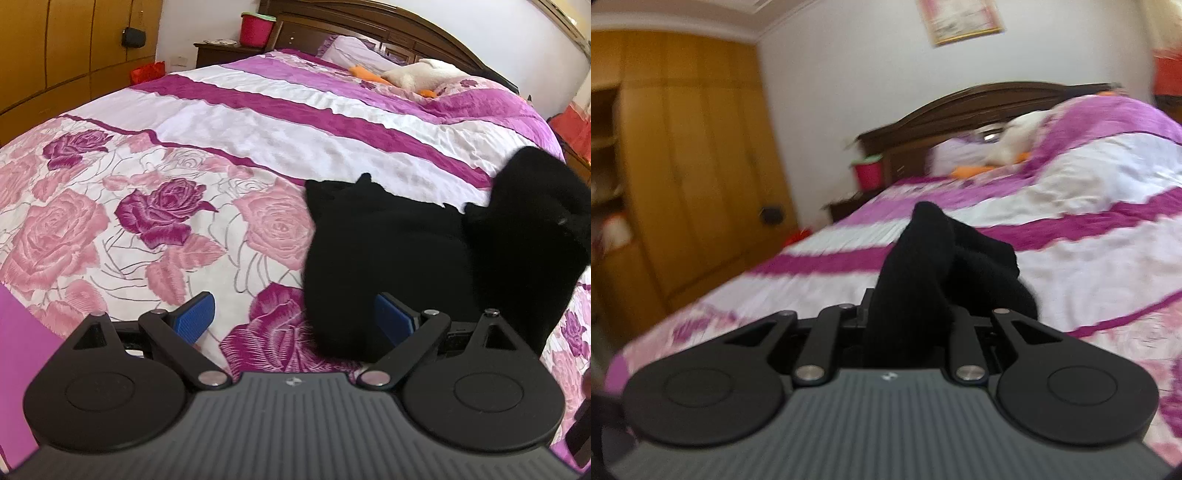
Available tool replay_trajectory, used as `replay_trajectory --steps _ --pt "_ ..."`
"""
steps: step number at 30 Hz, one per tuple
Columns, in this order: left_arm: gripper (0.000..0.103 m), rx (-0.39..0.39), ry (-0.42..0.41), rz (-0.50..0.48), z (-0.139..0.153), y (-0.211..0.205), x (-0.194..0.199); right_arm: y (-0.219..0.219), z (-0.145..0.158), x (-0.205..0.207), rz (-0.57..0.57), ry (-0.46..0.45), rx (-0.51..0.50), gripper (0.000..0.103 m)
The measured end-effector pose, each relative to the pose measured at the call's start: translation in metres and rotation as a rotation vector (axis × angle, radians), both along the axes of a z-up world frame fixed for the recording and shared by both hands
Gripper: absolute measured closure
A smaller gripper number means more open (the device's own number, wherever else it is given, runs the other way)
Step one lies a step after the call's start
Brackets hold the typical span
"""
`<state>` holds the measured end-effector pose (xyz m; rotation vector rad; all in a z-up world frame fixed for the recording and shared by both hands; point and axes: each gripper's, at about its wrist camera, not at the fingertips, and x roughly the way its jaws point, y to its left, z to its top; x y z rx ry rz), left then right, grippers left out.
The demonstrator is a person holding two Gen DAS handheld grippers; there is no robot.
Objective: Fold small clothes
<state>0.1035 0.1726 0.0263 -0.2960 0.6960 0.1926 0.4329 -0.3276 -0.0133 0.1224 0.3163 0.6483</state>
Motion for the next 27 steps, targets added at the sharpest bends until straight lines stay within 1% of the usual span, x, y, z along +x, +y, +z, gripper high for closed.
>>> replay_trajectory --steps 5,7,8,10,13,17,21,24,27 --pt "0.007 -0.017 -0.001 0.02 -0.003 0.008 -0.003 0.046 -0.02 0.001 0.141 0.052 -0.186 0.08" --pt "0.007 -0.024 -0.002 0.026 -0.004 0.011 -0.003 0.056 -0.03 -0.002 0.175 0.076 -0.222 0.076" --pt "0.007 -0.027 -0.004 0.028 -0.004 0.012 -0.004 0.059 -0.032 -0.006 0.18 0.067 -0.232 0.075" --pt "0.007 -0.034 -0.01 0.031 -0.003 0.014 -0.005 0.06 -0.032 -0.014 0.192 0.036 -0.236 0.063" --pt "0.007 -0.048 -0.025 0.031 -0.002 0.015 -0.007 0.053 -0.024 -0.019 0.24 0.04 -0.215 0.057" --pt "0.007 -0.078 -0.053 0.016 0.002 0.014 -0.01 0.039 -0.01 -0.026 0.297 0.025 -0.23 0.056" --pt "0.007 -0.107 -0.094 -0.006 0.01 0.009 -0.013 0.019 0.005 -0.028 0.321 0.053 -0.203 0.058" --pt "0.007 -0.131 -0.126 -0.031 0.016 0.004 -0.014 0.005 0.017 -0.02 0.29 0.071 -0.185 0.058" --pt "0.007 -0.17 -0.157 -0.065 0.021 -0.003 -0.014 -0.001 0.027 -0.002 0.222 0.067 -0.195 0.058"
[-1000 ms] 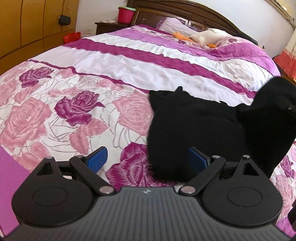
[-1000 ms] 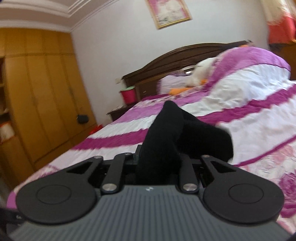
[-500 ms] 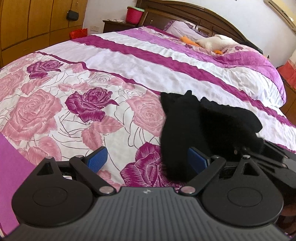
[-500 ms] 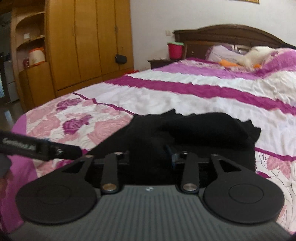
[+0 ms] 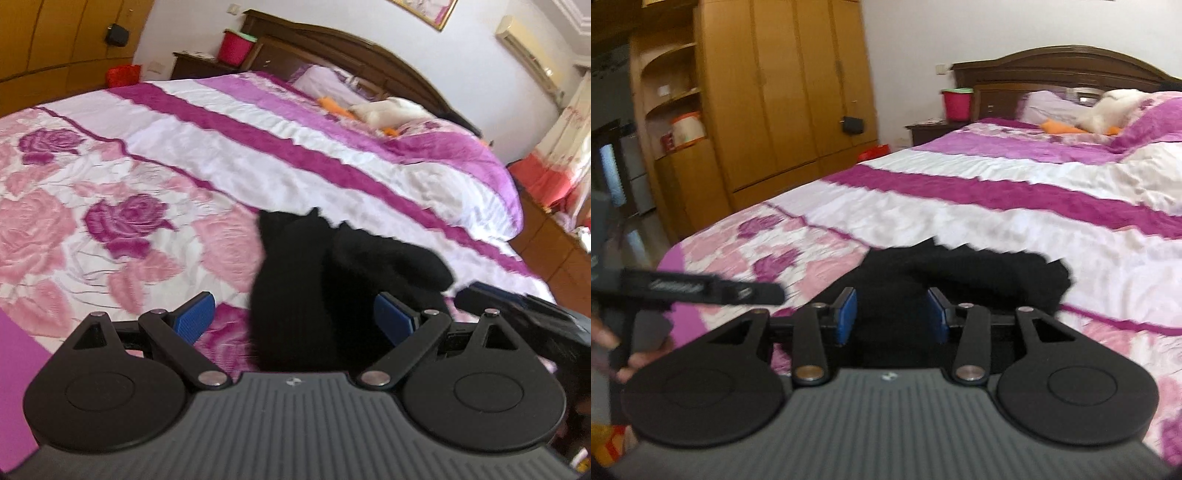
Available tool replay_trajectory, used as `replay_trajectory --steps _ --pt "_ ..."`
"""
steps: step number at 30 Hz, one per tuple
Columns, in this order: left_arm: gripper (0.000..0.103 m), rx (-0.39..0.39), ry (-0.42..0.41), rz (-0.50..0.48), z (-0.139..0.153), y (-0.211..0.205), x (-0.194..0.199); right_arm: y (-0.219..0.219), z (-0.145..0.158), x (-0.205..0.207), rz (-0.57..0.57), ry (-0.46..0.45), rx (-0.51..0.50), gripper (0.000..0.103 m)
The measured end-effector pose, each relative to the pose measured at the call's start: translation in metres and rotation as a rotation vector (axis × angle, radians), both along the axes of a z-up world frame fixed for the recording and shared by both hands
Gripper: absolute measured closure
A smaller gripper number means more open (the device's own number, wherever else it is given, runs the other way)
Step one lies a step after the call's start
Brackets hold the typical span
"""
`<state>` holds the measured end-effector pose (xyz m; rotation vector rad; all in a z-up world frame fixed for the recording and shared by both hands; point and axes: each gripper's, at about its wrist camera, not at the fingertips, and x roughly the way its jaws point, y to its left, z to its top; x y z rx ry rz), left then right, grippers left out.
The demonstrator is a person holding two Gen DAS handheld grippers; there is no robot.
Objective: Fold small clothes
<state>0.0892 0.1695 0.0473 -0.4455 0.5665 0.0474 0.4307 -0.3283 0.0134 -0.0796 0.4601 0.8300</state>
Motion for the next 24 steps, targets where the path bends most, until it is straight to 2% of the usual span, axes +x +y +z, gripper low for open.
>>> replay_trajectory --steps 2,5,10,15,18,19,21,23,24 --pt "0.007 -0.025 -0.019 -0.024 0.003 -0.007 0.001 -0.001 0.003 0.014 -0.042 -0.005 -0.008 0.058" --pt "0.007 -0.04 -0.044 -0.074 0.007 -0.019 0.005 0.002 0.003 0.042 -0.064 0.037 -0.017 0.058" --pt "0.007 -0.026 -0.045 -0.143 0.003 -0.045 0.026 0.014 -0.008 0.074 -0.1 0.078 -0.084 0.058" --pt "0.007 -0.008 -0.032 -0.182 -0.008 -0.061 0.044 0.017 -0.019 0.085 -0.113 0.098 -0.144 0.058" --pt "0.008 0.021 -0.047 -0.173 -0.014 -0.064 0.049 0.014 -0.019 0.086 -0.135 0.088 -0.153 0.057" --pt "0.008 0.031 -0.047 -0.164 -0.016 -0.063 0.051 0.013 -0.02 0.087 -0.134 0.088 -0.155 0.05" --pt "0.009 0.05 -0.051 -0.141 -0.02 -0.063 0.053 0.013 -0.023 0.091 -0.127 0.097 -0.17 0.042" --pt "0.01 0.059 -0.053 -0.117 -0.025 -0.061 0.054 0.015 -0.027 0.096 -0.104 0.121 -0.185 0.042" --pt "0.014 0.059 -0.052 -0.109 -0.027 -0.06 0.054 0.016 -0.029 0.098 -0.091 0.138 -0.183 0.042"
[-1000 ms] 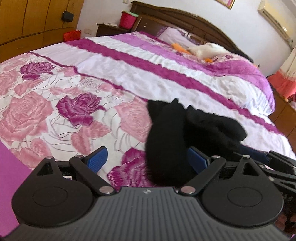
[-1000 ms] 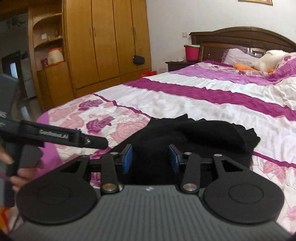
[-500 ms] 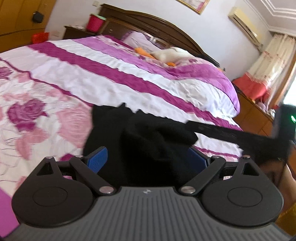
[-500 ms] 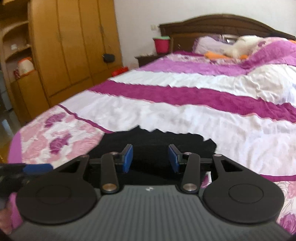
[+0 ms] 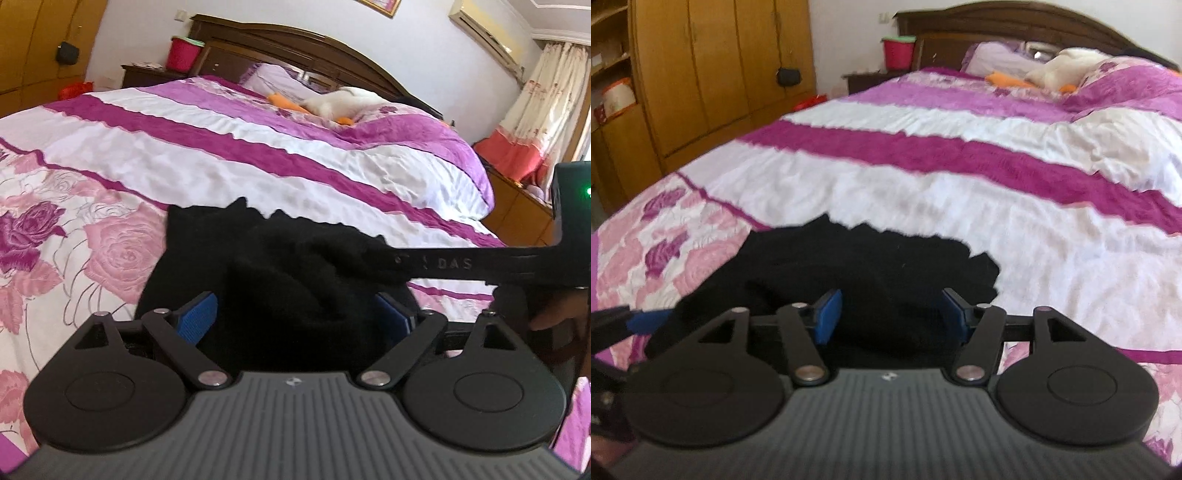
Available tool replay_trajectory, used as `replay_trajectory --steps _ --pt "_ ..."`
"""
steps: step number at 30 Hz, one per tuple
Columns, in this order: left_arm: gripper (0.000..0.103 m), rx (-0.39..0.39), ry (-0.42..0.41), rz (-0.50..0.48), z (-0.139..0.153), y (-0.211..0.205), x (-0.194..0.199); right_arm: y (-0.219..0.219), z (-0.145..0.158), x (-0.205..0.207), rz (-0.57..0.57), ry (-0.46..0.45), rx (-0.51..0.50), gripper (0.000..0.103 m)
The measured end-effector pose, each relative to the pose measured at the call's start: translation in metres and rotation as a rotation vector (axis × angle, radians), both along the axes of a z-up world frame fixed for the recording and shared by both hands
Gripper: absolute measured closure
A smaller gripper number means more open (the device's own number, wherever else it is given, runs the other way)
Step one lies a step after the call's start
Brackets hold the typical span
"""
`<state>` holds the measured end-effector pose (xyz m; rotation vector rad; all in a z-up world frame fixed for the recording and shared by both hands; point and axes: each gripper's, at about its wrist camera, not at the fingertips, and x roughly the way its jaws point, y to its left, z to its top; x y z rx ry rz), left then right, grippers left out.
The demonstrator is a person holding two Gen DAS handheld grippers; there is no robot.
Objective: Fold small clothes
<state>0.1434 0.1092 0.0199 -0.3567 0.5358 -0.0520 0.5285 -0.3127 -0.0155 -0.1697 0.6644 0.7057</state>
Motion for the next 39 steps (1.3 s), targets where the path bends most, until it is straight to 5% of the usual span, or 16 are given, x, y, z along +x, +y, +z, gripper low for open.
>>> replay_trajectory --steps 2,5,7,14,20,25,27,29,30,34,39 --pt "0.019 -0.006 0.001 0.01 -0.004 0.003 0.001 0.0 -0.002 0.003 0.032 0.032 0.028 0.044" --pt "0.039 -0.032 -0.007 0.01 -0.009 0.008 0.0 0.005 -0.002 0.0 0.06 0.022 0.039 0.087" --pt "0.054 -0.064 -0.018 -0.002 -0.01 0.011 -0.003 0.008 0.005 -0.004 0.076 -0.017 0.042 0.096" --pt "0.06 -0.09 -0.047 0.007 -0.016 0.015 -0.012 0.042 0.036 -0.006 0.138 -0.202 0.035 0.098" --pt "0.06 -0.098 -0.049 0.026 -0.019 0.025 -0.022 0.095 0.026 0.008 0.185 -0.202 -0.001 0.098" --pt "0.06 -0.124 -0.043 0.024 -0.025 0.032 -0.023 0.135 -0.005 0.027 0.107 -0.158 -0.163 0.095" --pt "0.06 -0.121 -0.049 0.021 -0.025 0.03 -0.024 0.133 0.0 0.026 0.067 -0.191 -0.154 0.094" --pt "0.059 -0.126 -0.054 0.022 -0.026 0.03 -0.025 0.123 0.013 0.025 0.021 -0.199 -0.109 0.062" --pt "0.059 -0.132 -0.055 0.024 -0.027 0.031 -0.025 0.117 0.02 0.025 0.001 -0.2 -0.09 0.056" --pt "0.059 -0.157 -0.059 0.03 -0.029 0.033 -0.027 0.103 0.043 0.023 0.027 -0.111 -0.076 0.053" --pt "0.058 -0.164 -0.065 0.029 -0.029 0.032 -0.028 0.124 0.033 0.008 0.123 0.034 -0.178 0.053"
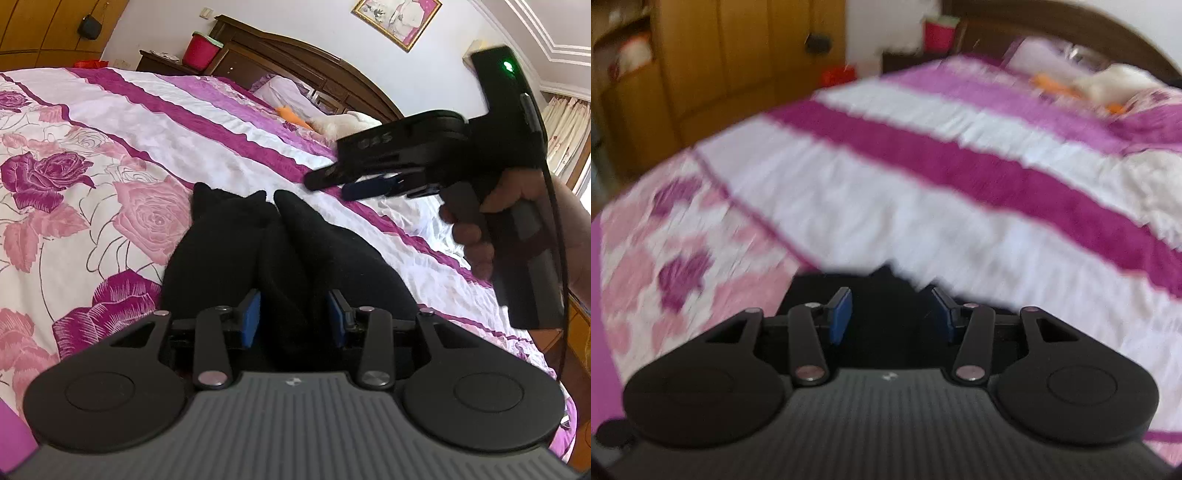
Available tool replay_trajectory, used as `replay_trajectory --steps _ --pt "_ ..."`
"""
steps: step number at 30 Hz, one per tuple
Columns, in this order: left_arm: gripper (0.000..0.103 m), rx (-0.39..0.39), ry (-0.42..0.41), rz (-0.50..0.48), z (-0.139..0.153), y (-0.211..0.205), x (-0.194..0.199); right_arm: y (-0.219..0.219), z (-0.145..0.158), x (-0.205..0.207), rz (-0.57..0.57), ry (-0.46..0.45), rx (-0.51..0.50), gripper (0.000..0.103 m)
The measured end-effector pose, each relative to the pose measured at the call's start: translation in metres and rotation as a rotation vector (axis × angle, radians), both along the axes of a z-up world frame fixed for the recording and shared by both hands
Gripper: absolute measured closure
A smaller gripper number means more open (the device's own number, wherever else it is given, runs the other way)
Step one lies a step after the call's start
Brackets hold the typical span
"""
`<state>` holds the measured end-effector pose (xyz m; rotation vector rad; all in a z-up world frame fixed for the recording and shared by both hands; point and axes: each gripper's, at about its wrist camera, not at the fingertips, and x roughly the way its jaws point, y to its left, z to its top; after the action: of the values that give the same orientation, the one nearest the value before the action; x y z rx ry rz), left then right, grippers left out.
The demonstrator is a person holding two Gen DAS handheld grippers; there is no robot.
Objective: Fold small clothes
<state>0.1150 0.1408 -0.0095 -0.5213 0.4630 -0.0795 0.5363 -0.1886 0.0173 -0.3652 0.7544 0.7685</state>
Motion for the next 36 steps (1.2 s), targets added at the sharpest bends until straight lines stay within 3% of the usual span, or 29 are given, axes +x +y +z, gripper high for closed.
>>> replay_trajectory --steps 5,6,7,11,15,19,20,22,27,29,30,31,34,36 --pt "0.051 -0.008 -0.002 -0.006 -0.002 0.001 0.0 0.035 -0.038 -0.009 0.031 0.005 -0.189 0.059" --pt "0.05 -0.012 -0.003 -0.011 -0.002 0.001 -0.001 0.036 -0.041 -0.009 0.024 -0.006 -0.206 0.086" --pt "0.048 -0.015 -0.004 -0.017 -0.002 0.001 -0.001 0.035 -0.04 -0.011 0.015 -0.021 -0.2 0.092" --pt "0.045 -0.014 -0.018 -0.029 -0.004 -0.003 -0.003 0.021 -0.013 -0.016 -0.009 -0.081 -0.035 0.095" --pt "0.044 -0.013 -0.032 -0.031 -0.005 -0.007 -0.002 0.023 -0.023 -0.003 -0.024 -0.007 -0.037 0.095" --pt "0.045 -0.017 -0.054 -0.021 -0.007 -0.008 -0.001 0.018 -0.03 0.005 -0.111 0.082 -0.003 0.086" --pt "0.046 -0.019 -0.056 -0.02 -0.008 -0.008 -0.001 0.017 -0.028 0.004 -0.134 0.083 0.015 0.079" --pt "0.046 -0.022 -0.062 -0.023 -0.009 -0.008 0.0 0.018 -0.023 0.002 -0.164 0.062 0.02 0.047" --pt "0.046 -0.023 -0.065 -0.024 -0.01 -0.011 0.0 0.046 -0.034 0.001 -0.136 0.036 -0.15 0.044" --pt "0.049 -0.018 -0.071 -0.021 -0.01 -0.011 0.001 0.052 -0.047 0.003 -0.118 0.04 -0.198 0.051" --pt "0.063 -0.01 -0.076 -0.021 -0.01 -0.012 0.001 0.053 -0.052 0.003 -0.115 0.009 -0.215 0.064" --pt "0.079 -0.004 -0.075 -0.03 -0.01 -0.012 0.001 0.052 -0.054 0.003 -0.118 -0.02 -0.227 0.087" --pt "0.087 -0.004 -0.093 -0.038 -0.007 -0.013 -0.003 0.036 -0.043 0.002 -0.14 -0.018 -0.145 0.089" --pt "0.088 0.001 -0.12 -0.049 0.0 -0.013 -0.007 0.026 -0.023 -0.008 -0.134 -0.07 -0.081 0.09"
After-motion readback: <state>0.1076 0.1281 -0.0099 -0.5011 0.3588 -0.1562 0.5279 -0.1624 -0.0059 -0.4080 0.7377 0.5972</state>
